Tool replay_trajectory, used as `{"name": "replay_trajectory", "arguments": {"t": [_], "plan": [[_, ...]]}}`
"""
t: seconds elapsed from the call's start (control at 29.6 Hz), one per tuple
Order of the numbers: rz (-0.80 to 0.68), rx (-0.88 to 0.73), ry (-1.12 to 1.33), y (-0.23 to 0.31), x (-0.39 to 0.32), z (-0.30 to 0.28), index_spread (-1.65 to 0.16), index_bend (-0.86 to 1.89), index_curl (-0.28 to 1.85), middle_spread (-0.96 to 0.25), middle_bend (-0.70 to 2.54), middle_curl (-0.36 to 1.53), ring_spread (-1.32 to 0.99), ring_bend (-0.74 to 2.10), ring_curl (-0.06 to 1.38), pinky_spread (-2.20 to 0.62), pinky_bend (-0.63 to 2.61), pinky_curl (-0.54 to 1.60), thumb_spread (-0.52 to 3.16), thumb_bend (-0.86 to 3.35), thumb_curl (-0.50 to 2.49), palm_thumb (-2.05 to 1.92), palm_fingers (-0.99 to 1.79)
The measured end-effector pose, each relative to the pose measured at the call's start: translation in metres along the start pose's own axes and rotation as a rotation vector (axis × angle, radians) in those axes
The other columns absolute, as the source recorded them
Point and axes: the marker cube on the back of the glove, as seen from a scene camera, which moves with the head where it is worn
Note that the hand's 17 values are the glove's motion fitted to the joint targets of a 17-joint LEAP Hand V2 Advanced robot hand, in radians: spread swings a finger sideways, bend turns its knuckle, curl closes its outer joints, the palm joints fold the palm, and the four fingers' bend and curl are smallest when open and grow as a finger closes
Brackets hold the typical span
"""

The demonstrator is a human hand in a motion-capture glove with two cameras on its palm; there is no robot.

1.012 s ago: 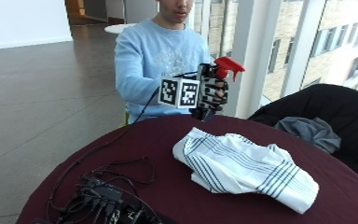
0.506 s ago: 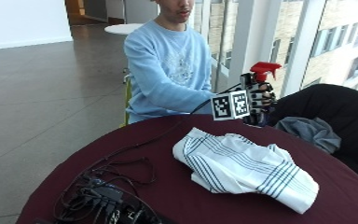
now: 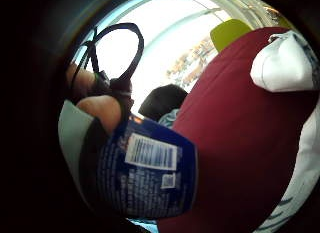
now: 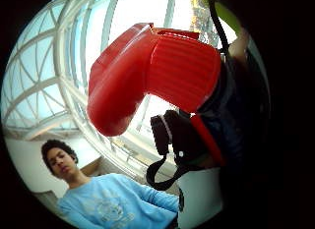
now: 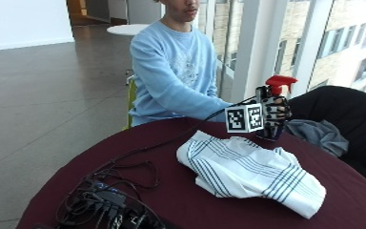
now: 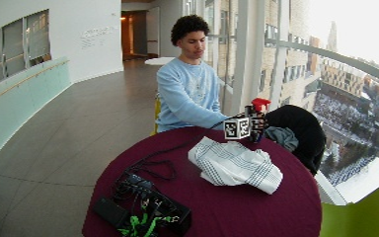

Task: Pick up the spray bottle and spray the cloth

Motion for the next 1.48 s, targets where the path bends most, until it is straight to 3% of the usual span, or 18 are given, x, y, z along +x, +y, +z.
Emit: {"name": "replay_trajectory", "arguments": {"t": [0.34, 0.71, 1.15, 1.48], "plan": [[0.023, -0.039, -0.006, 0.002, 0.005, -0.001, -0.20, 0.16, 0.42, -0.08, 0.38, 0.47, -0.02, 0.47, 0.40, 0.16, 0.18, 0.33, 1.15, -0.02, 0.31, 0.58, 1.14], [0.051, -0.175, 0.160, 0.026, -0.022, -0.044, -0.24, 0.09, 0.37, -0.07, 0.31, 0.45, -0.04, 0.43, 0.40, 0.20, 0.20, 0.33, 1.11, -0.03, 0.29, 0.52, 0.88], [0.067, -0.324, 0.385, 0.107, -0.086, -0.136, -0.26, 0.14, 0.34, -0.07, 0.25, 0.43, -0.03, 0.36, 0.37, 0.22, 0.19, 0.33, 1.09, -0.02, 0.29, 0.52, 0.85], [0.043, -0.301, 0.644, 0.182, -0.112, -0.220, -0.26, 0.15, 0.34, -0.07, 0.24, 0.43, -0.01, 0.33, 0.36, 0.23, 0.17, 0.32, 1.09, -0.02, 0.28, 0.51, 0.85]]}}
